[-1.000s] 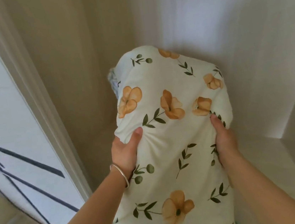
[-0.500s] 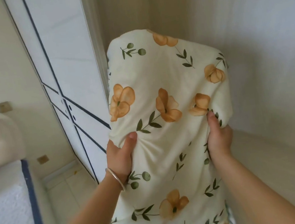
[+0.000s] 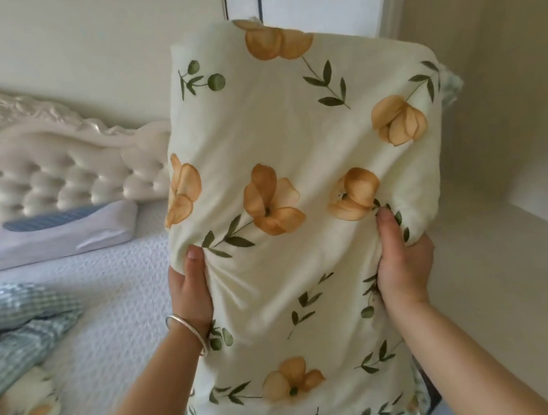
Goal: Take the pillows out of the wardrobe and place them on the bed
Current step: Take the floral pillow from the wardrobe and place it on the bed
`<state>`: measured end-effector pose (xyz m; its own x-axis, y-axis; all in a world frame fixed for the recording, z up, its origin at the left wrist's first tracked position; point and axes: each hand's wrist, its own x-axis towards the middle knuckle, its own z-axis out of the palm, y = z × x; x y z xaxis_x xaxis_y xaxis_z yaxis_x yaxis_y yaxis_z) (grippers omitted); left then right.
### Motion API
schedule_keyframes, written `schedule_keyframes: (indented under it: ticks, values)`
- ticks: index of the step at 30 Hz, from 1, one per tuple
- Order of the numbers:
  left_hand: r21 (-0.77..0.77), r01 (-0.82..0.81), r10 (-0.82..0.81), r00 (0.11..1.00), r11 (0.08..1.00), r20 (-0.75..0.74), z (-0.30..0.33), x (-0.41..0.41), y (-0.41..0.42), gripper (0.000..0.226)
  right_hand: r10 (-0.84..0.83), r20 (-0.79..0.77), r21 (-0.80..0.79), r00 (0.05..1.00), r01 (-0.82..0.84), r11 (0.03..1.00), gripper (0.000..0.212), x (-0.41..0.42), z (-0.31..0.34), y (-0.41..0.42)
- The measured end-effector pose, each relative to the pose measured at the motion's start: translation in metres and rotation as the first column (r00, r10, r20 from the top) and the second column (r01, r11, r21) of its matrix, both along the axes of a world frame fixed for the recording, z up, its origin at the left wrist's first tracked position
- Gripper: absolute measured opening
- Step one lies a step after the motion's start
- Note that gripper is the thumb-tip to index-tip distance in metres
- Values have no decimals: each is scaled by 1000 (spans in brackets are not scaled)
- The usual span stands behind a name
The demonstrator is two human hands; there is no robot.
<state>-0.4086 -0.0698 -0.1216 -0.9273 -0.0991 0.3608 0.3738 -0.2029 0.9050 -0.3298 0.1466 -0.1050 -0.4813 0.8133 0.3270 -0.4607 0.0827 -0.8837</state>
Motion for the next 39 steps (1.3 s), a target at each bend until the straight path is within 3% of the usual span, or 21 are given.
schedule_keyframes:
  ticks: [2,6,9,11,17,21,24,28,30,35,39]
  values:
    - [-1,-64,64,997,998,36,-5,-16,-19,17,66,18,-7,998,-66,998,39,-29,-3,-16]
    - [-25,-158,160,981,987,106,-16,-63,-60,19,195,96,-6,976,-196,981,24,-103,-6,-50]
    - [-30,-242,243,953,970,183,-28,-111,-89,15,263,163,0,951,-267,964,34,-168,-13,-72]
    - [-62,-280,287,937,958,199,-34,-145,-104,20,317,182,-9,931,-321,947,29,-214,-16,-86]
    - [-107,-281,299,917,954,264,-40,-235,-140,18,387,314,-45,867,-393,918,27,-327,-29,-118]
    - [-160,-280,319,885,947,338,-60,-290,-152,11,420,385,-80,822,-424,902,41,-393,-51,-124]
    - [-184,-294,345,850,938,397,-79,-335,-154,37,458,427,-91,780,-467,879,52,-451,-70,-126]
    - [-226,-323,393,801,919,452,-103,-405,-146,44,519,474,-117,711,-534,838,20,-538,-100,-123]
    - [-253,-326,411,768,911,491,-112,-447,-140,55,530,502,-115,683,-554,824,16,-589,-114,-117]
    - [-261,-386,464,682,885,565,-114,-560,-118,45,543,624,-122,561,-617,778,35,-731,-121,-100]
    - [-277,-443,515,618,853,594,-108,-645,-119,74,562,657,-106,503,-676,729,33,-836,-108,-110]
